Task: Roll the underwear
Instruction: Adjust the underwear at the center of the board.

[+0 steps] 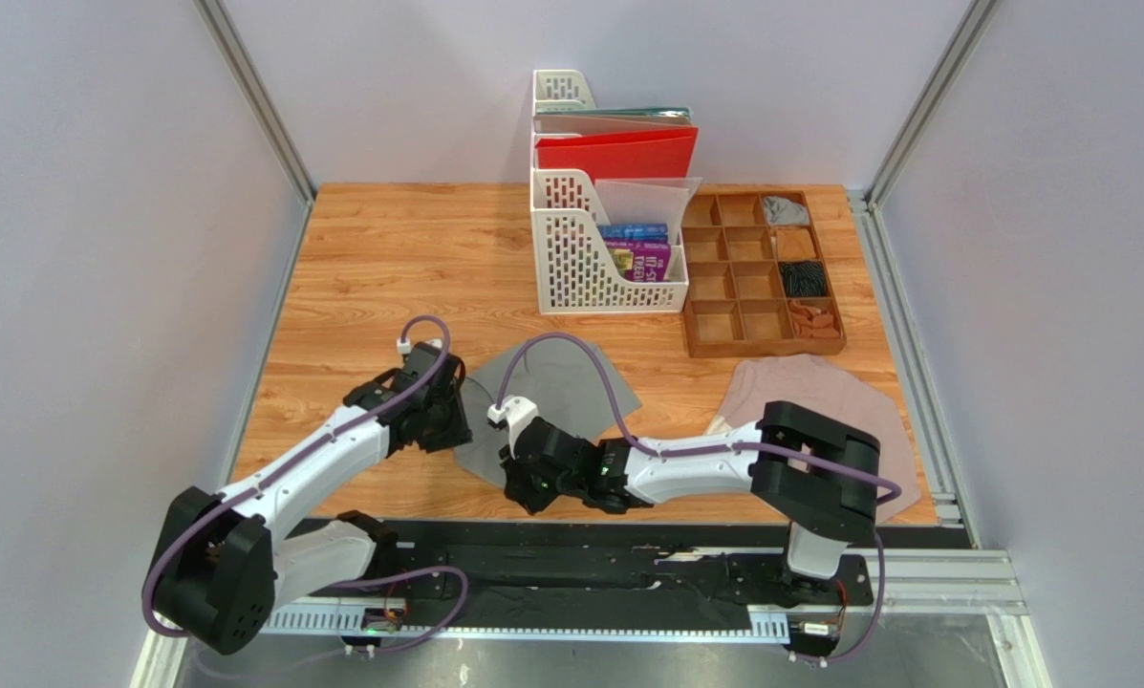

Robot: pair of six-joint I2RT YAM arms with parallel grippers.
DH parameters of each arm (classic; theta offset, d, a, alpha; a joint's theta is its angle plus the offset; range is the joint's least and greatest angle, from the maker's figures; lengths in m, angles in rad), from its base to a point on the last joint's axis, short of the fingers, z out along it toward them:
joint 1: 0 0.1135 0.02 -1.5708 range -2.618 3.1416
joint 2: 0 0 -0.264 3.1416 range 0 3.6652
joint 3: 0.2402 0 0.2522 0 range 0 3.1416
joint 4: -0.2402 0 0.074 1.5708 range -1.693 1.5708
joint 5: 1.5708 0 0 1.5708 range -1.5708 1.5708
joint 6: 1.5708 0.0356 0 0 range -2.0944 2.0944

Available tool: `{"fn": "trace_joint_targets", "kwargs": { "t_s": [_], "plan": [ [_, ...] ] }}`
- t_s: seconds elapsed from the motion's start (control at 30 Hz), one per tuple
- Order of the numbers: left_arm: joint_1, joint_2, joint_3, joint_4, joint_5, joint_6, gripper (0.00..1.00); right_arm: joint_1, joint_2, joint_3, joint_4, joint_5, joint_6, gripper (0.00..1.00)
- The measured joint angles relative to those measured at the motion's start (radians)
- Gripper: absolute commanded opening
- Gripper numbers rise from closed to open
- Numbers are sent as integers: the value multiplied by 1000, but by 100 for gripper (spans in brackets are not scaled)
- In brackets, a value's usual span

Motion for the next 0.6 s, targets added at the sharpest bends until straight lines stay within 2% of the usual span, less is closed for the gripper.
{"fn": "trace_joint_targets", "kwargs": {
  "t_s": [0.6],
  "plan": [
    [-6, 39, -22, -40, -5, -41, 35, 0, 0, -38, 50, -1, 7, 0]
  ]
}}
